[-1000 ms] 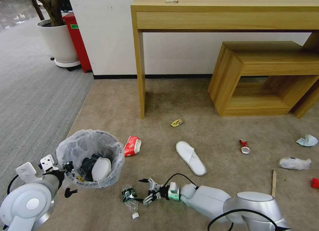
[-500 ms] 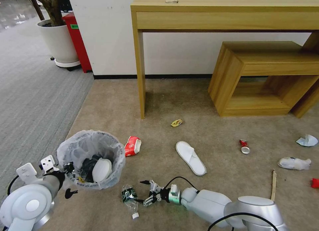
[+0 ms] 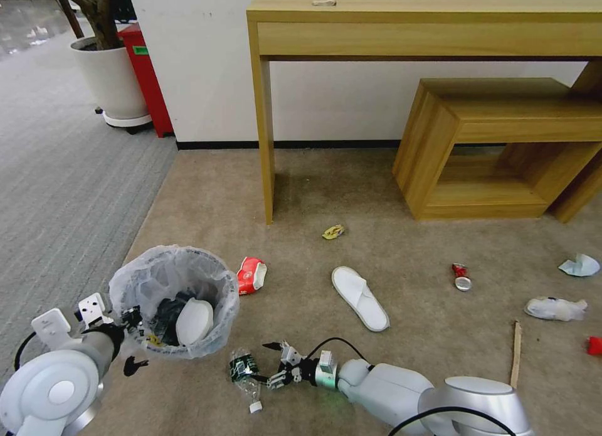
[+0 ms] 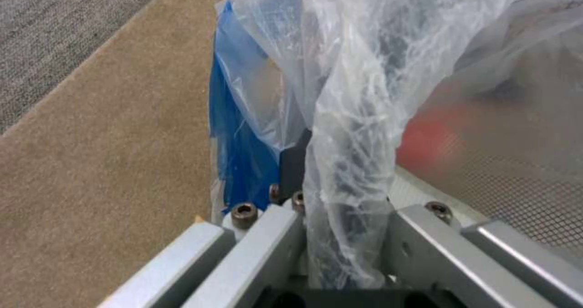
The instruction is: Pick up the trash bin and place the garbage on the floor into it.
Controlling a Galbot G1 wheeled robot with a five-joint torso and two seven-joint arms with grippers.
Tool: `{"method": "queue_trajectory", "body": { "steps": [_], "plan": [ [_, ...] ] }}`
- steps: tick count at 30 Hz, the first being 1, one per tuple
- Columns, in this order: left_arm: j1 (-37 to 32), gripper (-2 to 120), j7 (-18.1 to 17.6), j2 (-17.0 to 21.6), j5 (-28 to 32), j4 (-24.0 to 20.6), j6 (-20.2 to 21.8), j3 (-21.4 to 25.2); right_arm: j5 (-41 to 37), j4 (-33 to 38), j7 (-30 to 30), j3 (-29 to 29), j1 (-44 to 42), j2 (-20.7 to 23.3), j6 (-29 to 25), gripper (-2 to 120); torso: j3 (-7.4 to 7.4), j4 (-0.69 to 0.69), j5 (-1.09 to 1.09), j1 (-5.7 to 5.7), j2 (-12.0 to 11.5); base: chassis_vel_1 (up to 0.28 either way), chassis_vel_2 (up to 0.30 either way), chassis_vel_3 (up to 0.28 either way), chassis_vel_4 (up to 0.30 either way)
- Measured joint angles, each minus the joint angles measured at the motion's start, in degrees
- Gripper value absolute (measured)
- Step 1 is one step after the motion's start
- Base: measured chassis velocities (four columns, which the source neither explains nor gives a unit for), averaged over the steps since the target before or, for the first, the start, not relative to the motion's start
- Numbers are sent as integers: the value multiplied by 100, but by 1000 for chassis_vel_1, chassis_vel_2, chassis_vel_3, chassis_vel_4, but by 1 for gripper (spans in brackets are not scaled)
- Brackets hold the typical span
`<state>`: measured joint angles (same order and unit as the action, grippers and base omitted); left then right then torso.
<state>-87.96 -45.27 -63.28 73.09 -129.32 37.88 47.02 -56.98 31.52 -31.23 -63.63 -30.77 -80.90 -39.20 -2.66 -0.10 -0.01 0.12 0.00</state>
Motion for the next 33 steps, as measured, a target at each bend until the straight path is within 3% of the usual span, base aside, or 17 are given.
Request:
{"method": "queue_trajectory", "body": {
  "steps": [33],
  "plan": [
    [-229,0,33,-74,-44,-224,-6,58,-483,159,326,21,-453,-207,285,88,0,0,0,0,0,0,0,0,0]
  ]
}}
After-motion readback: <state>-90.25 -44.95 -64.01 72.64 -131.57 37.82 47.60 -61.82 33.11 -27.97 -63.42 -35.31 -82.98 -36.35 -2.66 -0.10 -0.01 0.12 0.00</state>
